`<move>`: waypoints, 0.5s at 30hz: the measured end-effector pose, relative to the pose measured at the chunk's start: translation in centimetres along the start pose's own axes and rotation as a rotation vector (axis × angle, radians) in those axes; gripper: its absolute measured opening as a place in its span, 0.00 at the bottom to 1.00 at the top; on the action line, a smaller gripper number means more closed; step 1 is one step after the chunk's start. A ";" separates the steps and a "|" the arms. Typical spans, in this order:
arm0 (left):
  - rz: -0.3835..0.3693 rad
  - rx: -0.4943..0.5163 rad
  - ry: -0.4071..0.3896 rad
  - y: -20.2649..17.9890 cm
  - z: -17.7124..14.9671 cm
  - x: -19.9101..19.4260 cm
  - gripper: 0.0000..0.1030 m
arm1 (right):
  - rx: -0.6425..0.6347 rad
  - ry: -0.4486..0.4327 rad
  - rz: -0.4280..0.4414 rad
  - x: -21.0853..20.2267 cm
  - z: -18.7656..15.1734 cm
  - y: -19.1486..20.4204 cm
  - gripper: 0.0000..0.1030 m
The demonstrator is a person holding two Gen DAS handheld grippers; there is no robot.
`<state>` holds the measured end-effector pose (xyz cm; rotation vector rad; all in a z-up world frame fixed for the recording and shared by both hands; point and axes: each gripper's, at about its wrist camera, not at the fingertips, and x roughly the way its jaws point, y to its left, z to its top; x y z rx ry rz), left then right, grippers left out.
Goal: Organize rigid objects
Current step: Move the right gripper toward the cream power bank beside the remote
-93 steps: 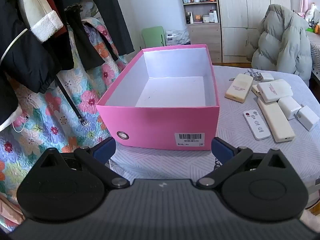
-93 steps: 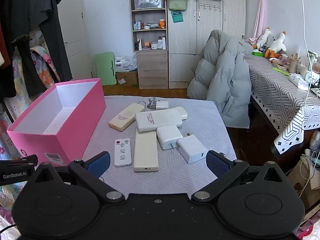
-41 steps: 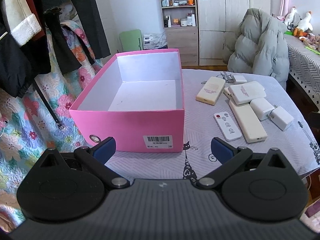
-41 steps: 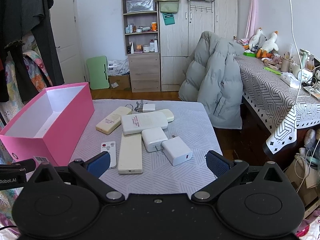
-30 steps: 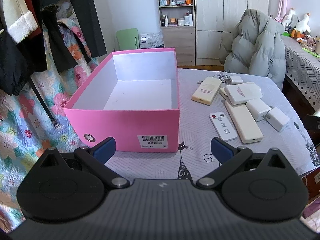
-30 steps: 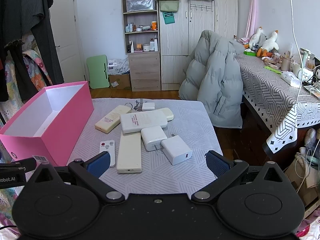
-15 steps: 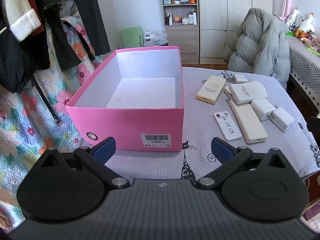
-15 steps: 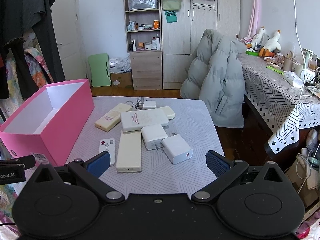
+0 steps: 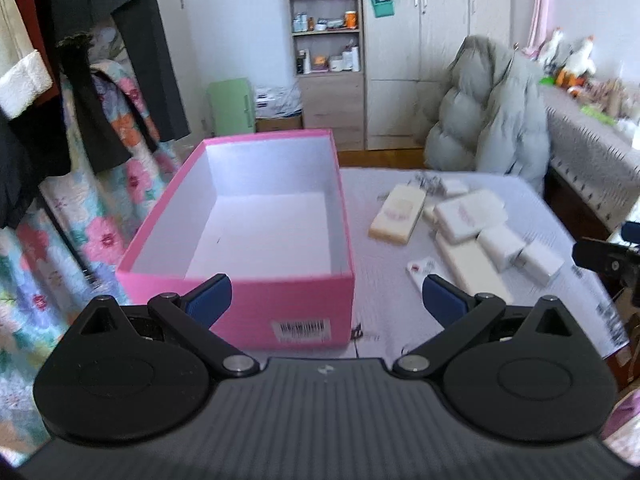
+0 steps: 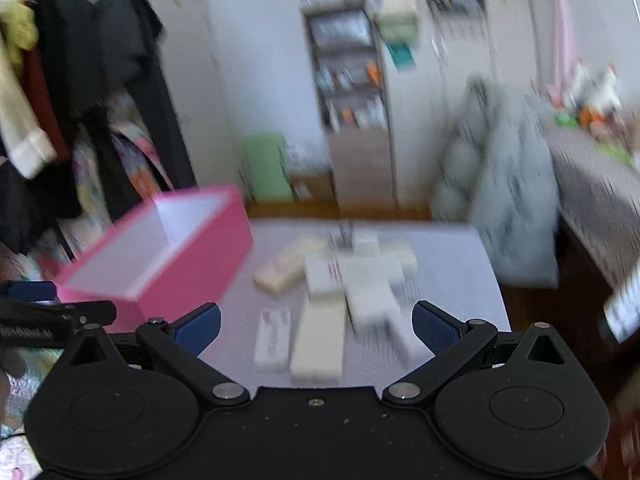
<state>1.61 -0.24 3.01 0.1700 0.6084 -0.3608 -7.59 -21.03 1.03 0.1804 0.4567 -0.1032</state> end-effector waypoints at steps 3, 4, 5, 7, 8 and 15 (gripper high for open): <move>0.035 0.052 -0.015 1.3 1.6 0.2 1.00 | -0.057 -0.047 0.059 0.8 0.9 -0.4 1.00; 0.062 0.073 -0.022 1.7 2.1 0.4 1.00 | -0.071 -0.032 0.055 1.6 1.3 -0.5 1.00; 0.094 0.088 -0.020 2.4 2.6 0.7 1.00 | -0.089 -0.021 0.043 2.4 1.8 -0.6 1.00; 0.129 0.094 -0.001 3.6 3.4 1.5 0.99 | -0.130 -0.002 0.018 3.9 2.3 -0.5 1.00; 0.143 0.088 0.017 4.6 3.9 2.2 0.99 | -0.151 0.009 0.011 4.5 2.5 -0.4 1.00; 0.233 0.014 0.108 10.5 5.6 6.3 0.97 | -0.254 0.124 0.013 9.6 3.4 0.3 1.00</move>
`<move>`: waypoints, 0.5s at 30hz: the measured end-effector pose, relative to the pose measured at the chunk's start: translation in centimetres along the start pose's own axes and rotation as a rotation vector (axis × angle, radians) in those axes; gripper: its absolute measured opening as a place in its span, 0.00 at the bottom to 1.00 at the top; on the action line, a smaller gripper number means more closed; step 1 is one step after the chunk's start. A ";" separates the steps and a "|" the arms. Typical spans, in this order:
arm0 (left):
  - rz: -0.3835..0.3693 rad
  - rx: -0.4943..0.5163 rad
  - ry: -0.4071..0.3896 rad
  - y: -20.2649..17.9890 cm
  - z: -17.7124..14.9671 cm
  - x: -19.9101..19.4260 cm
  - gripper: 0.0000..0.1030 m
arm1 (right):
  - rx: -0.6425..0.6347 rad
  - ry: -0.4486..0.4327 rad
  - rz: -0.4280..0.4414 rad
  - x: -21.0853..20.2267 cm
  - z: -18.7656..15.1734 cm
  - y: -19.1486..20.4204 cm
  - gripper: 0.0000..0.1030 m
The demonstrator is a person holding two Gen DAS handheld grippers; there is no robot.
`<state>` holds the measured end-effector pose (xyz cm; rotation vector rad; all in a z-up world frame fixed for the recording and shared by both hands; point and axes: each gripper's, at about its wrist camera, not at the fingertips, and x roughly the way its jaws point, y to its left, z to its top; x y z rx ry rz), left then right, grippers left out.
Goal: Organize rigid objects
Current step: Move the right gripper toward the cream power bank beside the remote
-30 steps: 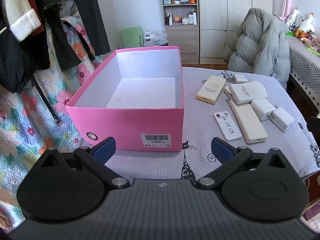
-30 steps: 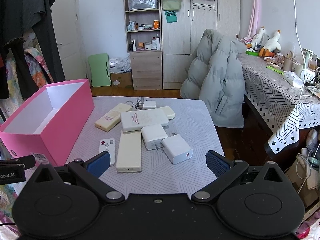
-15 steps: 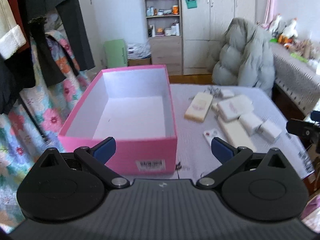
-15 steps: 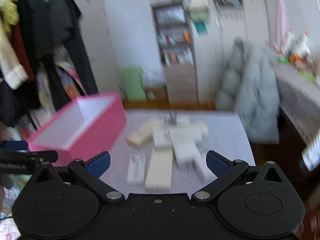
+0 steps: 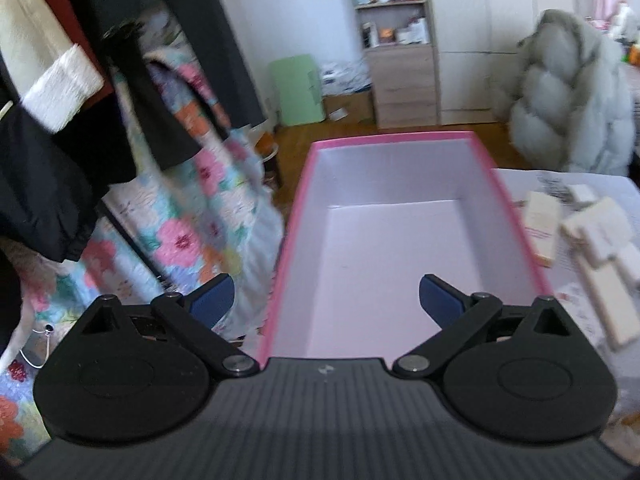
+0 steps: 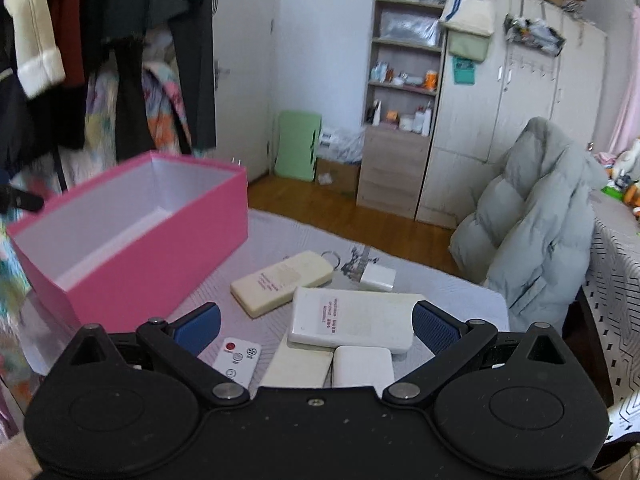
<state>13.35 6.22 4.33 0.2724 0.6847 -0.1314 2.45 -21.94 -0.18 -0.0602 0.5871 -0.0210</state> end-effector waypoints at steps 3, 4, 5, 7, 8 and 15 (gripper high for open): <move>0.019 -0.013 0.023 1.1 0.6 2.2 0.95 | -0.010 0.037 -0.009 1.8 0.2 0.0 1.00; 0.018 -0.014 0.029 1.2 0.8 3.0 0.93 | -0.012 0.050 -0.018 2.4 0.2 0.1 1.00; 0.016 -0.013 0.039 1.5 0.8 3.6 0.86 | -0.015 0.058 -0.024 3.0 0.3 0.2 1.00; 0.006 -0.017 0.062 1.9 0.8 4.9 0.79 | -0.014 0.081 -0.034 4.1 0.2 0.3 1.00; -0.002 -0.018 0.077 2.2 0.8 5.6 0.71 | -0.012 0.091 -0.036 4.4 0.2 0.4 1.00; -0.016 0.009 0.141 3.1 0.8 9.5 0.48 | -0.006 0.127 -0.034 6.5 0.5 0.6 1.00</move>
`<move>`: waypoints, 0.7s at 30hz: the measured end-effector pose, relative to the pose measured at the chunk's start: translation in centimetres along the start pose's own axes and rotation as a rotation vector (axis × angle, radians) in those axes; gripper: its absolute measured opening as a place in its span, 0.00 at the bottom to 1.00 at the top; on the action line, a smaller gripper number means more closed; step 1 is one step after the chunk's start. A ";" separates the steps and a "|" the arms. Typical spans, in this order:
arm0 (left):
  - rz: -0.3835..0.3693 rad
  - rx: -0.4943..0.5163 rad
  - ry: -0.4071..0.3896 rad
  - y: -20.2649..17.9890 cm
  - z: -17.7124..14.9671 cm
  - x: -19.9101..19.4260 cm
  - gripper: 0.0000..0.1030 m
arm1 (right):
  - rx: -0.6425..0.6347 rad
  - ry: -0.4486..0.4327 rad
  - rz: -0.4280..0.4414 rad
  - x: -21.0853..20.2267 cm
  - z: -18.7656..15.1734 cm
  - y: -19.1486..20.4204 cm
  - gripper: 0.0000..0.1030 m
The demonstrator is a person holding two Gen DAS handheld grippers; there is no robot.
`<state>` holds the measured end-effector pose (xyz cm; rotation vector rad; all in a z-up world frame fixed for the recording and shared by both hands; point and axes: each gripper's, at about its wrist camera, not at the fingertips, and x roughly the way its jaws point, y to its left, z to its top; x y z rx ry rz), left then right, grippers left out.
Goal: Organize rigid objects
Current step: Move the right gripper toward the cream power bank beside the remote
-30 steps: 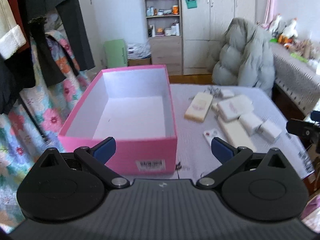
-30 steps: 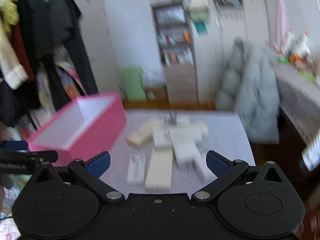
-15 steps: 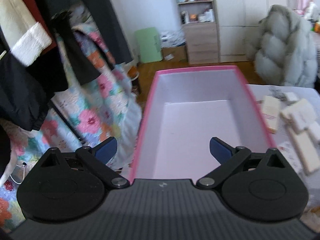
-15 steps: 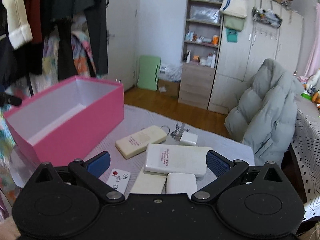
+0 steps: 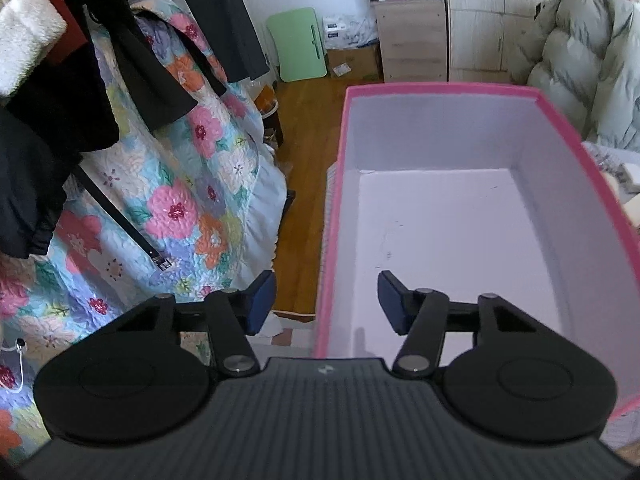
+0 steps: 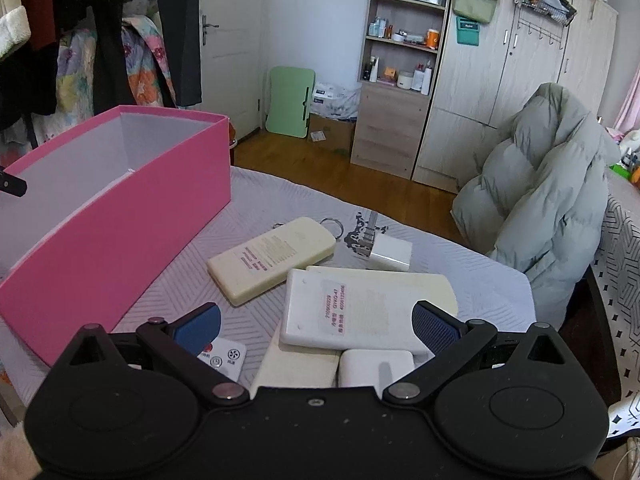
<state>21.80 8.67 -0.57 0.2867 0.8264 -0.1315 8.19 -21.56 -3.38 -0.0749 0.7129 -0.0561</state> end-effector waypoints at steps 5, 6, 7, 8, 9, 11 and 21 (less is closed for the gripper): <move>-0.031 -0.025 0.029 0.6 -0.1 2.2 0.21 | -0.058 0.022 -0.053 1.6 0.1 0.8 0.99; -0.041 -0.032 0.025 0.7 -0.2 2.3 0.18 | -0.070 0.027 -0.063 1.9 0.1 1.0 0.99; -0.055 -0.038 0.017 0.8 -0.2 2.4 0.15 | -0.073 0.034 -0.068 2.2 0.1 1.1 0.99; -0.072 -0.042 0.008 0.7 -0.4 2.4 0.08 | -0.074 0.041 -0.069 2.4 0.2 1.1 0.99; -0.086 -0.045 -0.003 0.7 -0.5 2.4 0.07 | -0.075 0.046 -0.070 2.6 0.2 1.2 0.99; -0.086 -0.046 -0.025 0.6 -0.6 2.5 0.06 | -0.074 0.059 -0.070 3.0 0.2 1.2 0.99; -0.132 -0.098 -0.076 0.6 -0.5 3.1 0.04 | -0.047 0.129 -0.146 6.5 0.3 1.2 0.98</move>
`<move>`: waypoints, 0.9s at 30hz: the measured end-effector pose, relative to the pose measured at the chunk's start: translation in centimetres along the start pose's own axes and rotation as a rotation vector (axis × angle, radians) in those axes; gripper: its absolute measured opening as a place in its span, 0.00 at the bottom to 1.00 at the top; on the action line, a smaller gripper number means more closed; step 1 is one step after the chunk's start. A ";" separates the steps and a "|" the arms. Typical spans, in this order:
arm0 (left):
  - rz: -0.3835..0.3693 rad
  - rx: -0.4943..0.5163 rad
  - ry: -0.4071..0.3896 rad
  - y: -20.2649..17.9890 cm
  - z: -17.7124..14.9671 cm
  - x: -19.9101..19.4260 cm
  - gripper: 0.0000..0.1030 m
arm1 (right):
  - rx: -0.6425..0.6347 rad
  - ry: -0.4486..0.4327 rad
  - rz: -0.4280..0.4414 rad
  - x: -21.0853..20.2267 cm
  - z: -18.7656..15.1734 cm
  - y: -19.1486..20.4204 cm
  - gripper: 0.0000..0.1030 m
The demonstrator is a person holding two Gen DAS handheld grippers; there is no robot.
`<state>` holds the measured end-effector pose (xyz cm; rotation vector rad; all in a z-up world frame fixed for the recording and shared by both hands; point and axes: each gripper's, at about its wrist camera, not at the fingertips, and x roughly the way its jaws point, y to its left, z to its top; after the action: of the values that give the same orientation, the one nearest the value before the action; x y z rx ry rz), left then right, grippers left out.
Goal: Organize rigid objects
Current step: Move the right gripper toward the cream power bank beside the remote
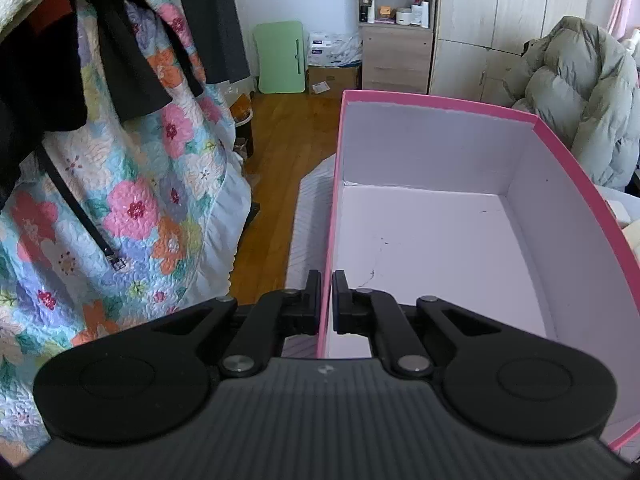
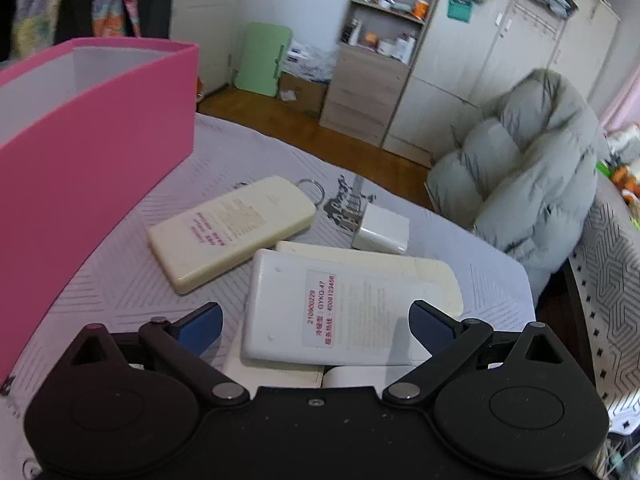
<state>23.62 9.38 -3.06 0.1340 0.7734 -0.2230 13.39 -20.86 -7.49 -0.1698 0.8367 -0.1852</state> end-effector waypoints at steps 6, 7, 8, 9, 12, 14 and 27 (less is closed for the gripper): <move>-0.012 -0.004 -0.028 -0.8 0.1 0.2 0.04 | -0.001 -0.001 -0.079 1.1 -0.4 0.8 0.98; -0.013 -0.005 -0.031 -0.8 0.1 0.2 0.04 | 0.016 -0.002 -0.076 1.0 -0.3 0.6 0.96; -0.014 -0.006 -0.033 -0.8 0.0 0.2 0.04 | 0.031 -0.008 -0.070 0.7 -0.3 0.5 0.90; -0.014 -0.007 -0.032 -0.8 0.0 0.2 0.04 | 0.044 -0.021 -0.064 0.3 -0.2 0.3 0.86; -0.004 0.001 -0.032 -0.7 0.0 0.2 0.05 | 0.056 -0.071 -0.080 -1.5 -0.1 0.1 0.61; 0.003 0.002 -0.031 -0.9 0.0 0.2 0.05 | 0.064 -0.090 -0.081 -2.3 0.1 -0.1 0.16; 0.014 -0.002 -0.030 -1.0 0.1 0.1 0.06 | 0.234 -0.044 0.112 -4.6 0.5 -7.5 0.32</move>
<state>23.50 8.33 -3.15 0.1339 0.7426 -0.2111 10.03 -27.04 -2.25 0.0920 0.7720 -0.1720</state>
